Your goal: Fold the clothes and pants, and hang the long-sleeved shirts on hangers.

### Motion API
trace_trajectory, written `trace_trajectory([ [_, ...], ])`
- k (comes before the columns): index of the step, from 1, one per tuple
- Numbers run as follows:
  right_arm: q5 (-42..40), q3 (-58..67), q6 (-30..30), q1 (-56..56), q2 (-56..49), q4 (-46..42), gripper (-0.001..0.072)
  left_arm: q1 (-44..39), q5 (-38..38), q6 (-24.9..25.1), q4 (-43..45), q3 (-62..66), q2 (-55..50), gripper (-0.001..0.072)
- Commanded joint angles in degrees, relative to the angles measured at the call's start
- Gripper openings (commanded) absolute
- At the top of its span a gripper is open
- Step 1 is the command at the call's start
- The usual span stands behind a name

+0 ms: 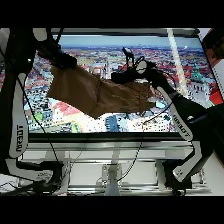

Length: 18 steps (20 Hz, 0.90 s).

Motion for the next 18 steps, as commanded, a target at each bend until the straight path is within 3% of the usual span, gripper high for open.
trace_trajectory([
  [1,-8.4,0.1,2.2,4.2,-4.5,6.4,0.0031,0.0,2.1,-0.2,-3.4,-0.1,0.0,0.0024],
  [7,-15.0,2.4,11.8,11.1,-10.0,6.8,0.0029,0.0,2.5,-2.8,-3.8,0.0,0.0,0.0024],
  [12,-14.7,9.7,12.0,14.1,-14.0,5.6,0.003,0.0,4.6,-2.8,-4.9,-0.1,0.0,0.0024],
  [14,-11.0,9.7,12.0,12.1,-13.3,1.7,0.0031,0.0,6.7,-2.8,-5.3,-0.1,-0.1,0.0024],
  [18,5.9,9.7,9.0,3.6,-9.3,-7.9,0.0032,0.0,11.5,-2.8,-13.5,-0.2,-0.8,0.0024],
])
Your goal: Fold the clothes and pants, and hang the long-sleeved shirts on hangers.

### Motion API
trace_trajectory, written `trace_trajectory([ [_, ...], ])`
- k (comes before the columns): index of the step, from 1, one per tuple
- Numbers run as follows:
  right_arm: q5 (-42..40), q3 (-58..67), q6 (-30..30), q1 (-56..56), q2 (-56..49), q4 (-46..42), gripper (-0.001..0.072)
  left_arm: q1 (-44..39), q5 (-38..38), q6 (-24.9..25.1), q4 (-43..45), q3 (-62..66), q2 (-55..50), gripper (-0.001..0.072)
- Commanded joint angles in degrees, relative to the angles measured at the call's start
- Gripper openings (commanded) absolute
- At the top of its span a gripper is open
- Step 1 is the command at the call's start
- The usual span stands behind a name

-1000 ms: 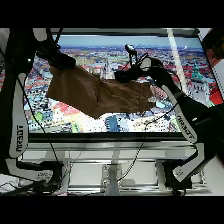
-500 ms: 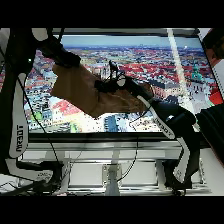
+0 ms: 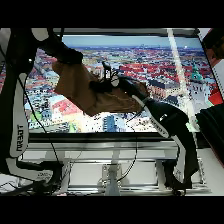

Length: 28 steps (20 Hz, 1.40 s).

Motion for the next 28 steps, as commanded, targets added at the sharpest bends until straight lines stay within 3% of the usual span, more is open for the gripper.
trace_trajectory([
  [1,14.1,0.4,-4.9,-7.0,4.1,-8.3,0.0032,0.0,4.9,-0.1,-9.2,-0.1,-0.8,0.0025],
  [6,29.2,0.4,-16.0,-18.9,16.2,-9.6,0.0033,0.0,8.7,-0.1,-26.7,-2.1,-5.4,0.0026],
  [10,32.1,0.4,-17.2,-28.0,25.7,-9.6,0.0033,-1.7,14.3,-0.1,-41.2,-2.1,-11.8,0.0024],
  [14,32.0,0.4,-17.3,-34.1,32.4,-9.6,0.0034,-9.0,22.3,-2.7,-41.8,-2.1,-16.6,0.0024],
  [19,32.8,0.4,-17.2,-37.2,35.1,-9.5,0.0034,-18.1,38.2,-2.8,-40.9,-2.1,-22.4,0.0028],
  [20,33.0,0.4,-17.2,-37.2,35.0,-9.5,0.0033,-19.2,39.9,-2.8,-41.0,-2.1,-23.7,0.0075],
  [21,33.4,0.4,-17.2,-37.2,35.0,-9.6,0.0034,-20.0,40.2,-2.8,-41.0,-2.1,-24.8,0.023],
  [22,33.7,0.4,-17.3,-37.2,35.0,-9.6,0.0033,-20.7,40.2,-2.8,-41.0,-2.1,-25.7,0.0437],
  [23,33.9,0.4,-17.4,-37.2,35.0,-10.3,0.0034,-21.2,39.9,-2.8,-41.0,-2.1,-26.3,0.0579],
  [24,33.9,0.4,-17.7,-37.2,35.0,-11.2,0.0034,-21.4,39.7,-2.8,-41.0,-2.1,-26.4,0.0612],
  [28,33.8,0.3,-20.7,-37.2,34.9,-17.1,0.0033,-19.8,39.7,1.8,-40.9,-2.0,-24.8,0.0606],
])
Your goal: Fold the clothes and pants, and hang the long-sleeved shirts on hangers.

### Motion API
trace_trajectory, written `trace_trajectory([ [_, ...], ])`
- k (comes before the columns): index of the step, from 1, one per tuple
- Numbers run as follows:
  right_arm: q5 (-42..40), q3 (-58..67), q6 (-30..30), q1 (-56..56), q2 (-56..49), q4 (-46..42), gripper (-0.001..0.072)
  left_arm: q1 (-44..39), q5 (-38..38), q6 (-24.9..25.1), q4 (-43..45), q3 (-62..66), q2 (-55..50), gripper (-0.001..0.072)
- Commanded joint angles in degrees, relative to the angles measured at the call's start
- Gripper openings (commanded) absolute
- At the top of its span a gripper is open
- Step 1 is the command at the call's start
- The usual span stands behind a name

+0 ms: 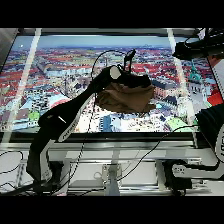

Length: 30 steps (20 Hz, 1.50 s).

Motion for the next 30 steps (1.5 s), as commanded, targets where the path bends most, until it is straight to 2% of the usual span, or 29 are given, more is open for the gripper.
trace_trajectory([
  [1,0.4,-0.3,-3.8,-0.1,-0.3,-5.6,0.0033,1.5,1.0,4.9,0.1,0.1,1.4,0.0605],
  [2,1.0,-1.0,-5.3,-0.1,-0.8,-7.3,0.0032,2.8,1.0,6.1,0.1,0.1,2.6,0.0601],
  [4,5.0,-4.4,-9.6,-0.9,-2.8,-7.0,0.0032,5.6,1.0,7.1,0.1,0.1,5.7,0.0516],
  [5,5.5,-7.4,-10.6,-1.2,-3.5,-5.7,0.0033,6.9,1.0,7.1,0.1,0.1,7.3,0.0504],
  [6,4.5,-11.2,-11.1,-1.3,-4.2,-3.7,0.0065,8.3,1.0,7.1,0.1,0.1,8.9,0.0505],
  [8,0.6,-18.4,-11.1,-1.1,-5.4,-0.7,0.0605,10.4,1.0,7.1,0.1,0.1,11.5,0.0504],
  [9,-1.5,-21.5,-11.0,-0.8,-6.0,1.6,0.065,11.2,0.9,7.1,0.1,0.1,12.5,0.0505],
  [11,-4.4,-25.1,-10.6,0.0,-7.4,4.7,0.0661,12.6,-0.2,8.2,1.0,0.1,13.4,0.0505],
  [14,-8.5,-25.6,-9.3,2.9,-9.6,4.7,0.0662,13.7,-2.9,8.2,1.1,0.1,13.4,0.0504],
  [17,-13.8,-25.6,-4.0,4.7,-11.5,4.3,0.0662,13.9,-5.5,8.2,1.2,0.0,13.2,0.0505],
  [21,-12.9,-25.3,1.7,4.5,-13.5,-1.3,0.066,13.9,-6.4,8.2,1.2,0.0,12.9,0.0504],
  [23,-13.7,-25.3,5.1,3.7,-14.4,-1.2,0.0659,13.9,-6.4,8.2,1.2,0.0,12.9,0.0504],
  [27,-10.7,-25.3,6.0,-0.8,-17.5,8.6,0.0659,13.9,-7.6,8.2,1.2,0.0,12.9,0.0504],
  [30,-7.0,-25.3,3.9,-4.5,-20.0,14.4,0.066,13.9,-7.9,8.2,1.2,0.0,12.9,0.0504],
])
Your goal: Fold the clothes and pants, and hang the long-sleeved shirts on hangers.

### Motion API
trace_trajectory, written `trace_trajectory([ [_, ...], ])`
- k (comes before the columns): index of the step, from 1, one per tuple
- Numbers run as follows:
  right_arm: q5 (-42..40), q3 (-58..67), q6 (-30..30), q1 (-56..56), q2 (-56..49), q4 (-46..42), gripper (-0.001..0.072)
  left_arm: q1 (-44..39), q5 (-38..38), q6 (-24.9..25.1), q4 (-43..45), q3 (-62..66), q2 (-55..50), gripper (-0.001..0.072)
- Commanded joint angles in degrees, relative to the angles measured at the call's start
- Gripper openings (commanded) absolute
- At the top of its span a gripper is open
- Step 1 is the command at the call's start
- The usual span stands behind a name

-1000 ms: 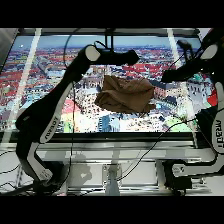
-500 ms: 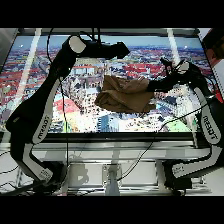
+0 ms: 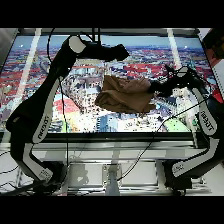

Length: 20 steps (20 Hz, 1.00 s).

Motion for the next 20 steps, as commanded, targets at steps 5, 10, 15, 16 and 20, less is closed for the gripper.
trace_trajectory([
  [5,4.7,-0.1,-5.9,-2.7,-7.7,18.4,0.0662,0.0,-0.6,0.2,0.0,0.0,0.0,0.0504],
  [10,2.0,-0.1,-10.3,3.0,-9.7,26.0,0.0659,0.1,-0.6,0.2,0.0,0.0,0.0,0.0504],
  [15,-5.9,-0.1,-10.5,10.1,-9.7,27.9,0.0034,0.3,-0.6,0.2,0.0,0.0,0.0,0.0504],
  [16,-7.2,0.0,-11.6,11.1,-9.7,29.4,0.0034,0.5,-0.6,0.2,0.0,0.0,0.0,0.0504],
  [20,-6.6,0.0,-26.8,11.5,-9.0,46.9,0.0032,1.8,-0.6,0.2,0.0,0.0,0.0,0.0504],
])
